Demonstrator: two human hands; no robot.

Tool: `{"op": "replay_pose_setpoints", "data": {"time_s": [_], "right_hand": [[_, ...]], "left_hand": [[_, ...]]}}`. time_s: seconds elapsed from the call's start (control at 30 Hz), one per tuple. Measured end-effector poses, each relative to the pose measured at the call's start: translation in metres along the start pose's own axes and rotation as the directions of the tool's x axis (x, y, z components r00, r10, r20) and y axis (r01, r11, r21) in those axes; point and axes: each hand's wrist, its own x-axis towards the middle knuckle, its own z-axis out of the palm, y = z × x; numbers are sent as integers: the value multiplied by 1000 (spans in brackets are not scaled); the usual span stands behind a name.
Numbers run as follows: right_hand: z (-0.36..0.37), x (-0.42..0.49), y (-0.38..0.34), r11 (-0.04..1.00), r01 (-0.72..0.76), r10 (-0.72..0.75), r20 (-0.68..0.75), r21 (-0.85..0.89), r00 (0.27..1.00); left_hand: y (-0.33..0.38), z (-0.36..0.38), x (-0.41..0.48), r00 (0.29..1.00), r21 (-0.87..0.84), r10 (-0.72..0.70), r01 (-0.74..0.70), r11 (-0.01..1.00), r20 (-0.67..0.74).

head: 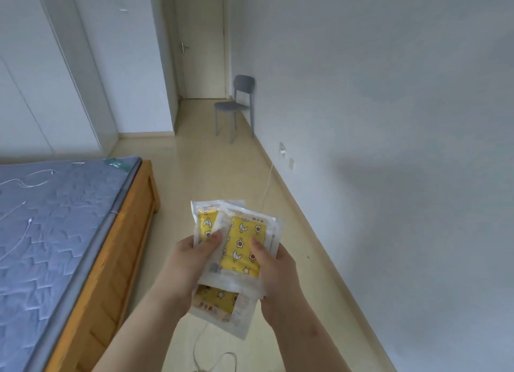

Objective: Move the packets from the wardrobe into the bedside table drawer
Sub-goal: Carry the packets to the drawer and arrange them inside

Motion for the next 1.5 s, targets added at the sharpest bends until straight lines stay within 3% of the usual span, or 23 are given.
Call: {"op": "replay_pose_setpoints", "data": {"time_s": [0.23,0.4,0.73,1.13,1.5], "right_hand": [[16,117,-43,998,-33,38,118,-45,992],[18,176,-65,998,-35,44,154,-60,987],[25,299,-98,998,-44,50,133,-50,990],[8,528,-205,999,47,-47,-46,1,998],[95,719,-237,999,-37,41,118,-31,992]], "left_hand": [[41,24,101,986,-17,8,-11,1000,-167],[54,41,156,982,-71,6,-20,997,-191],[87,70,277,987,-84,12,-26,996,-161],[170,168,519,999,-109,-11,15,994,39],[233,133,699,990,-148,-27,6,989,-139]]}}
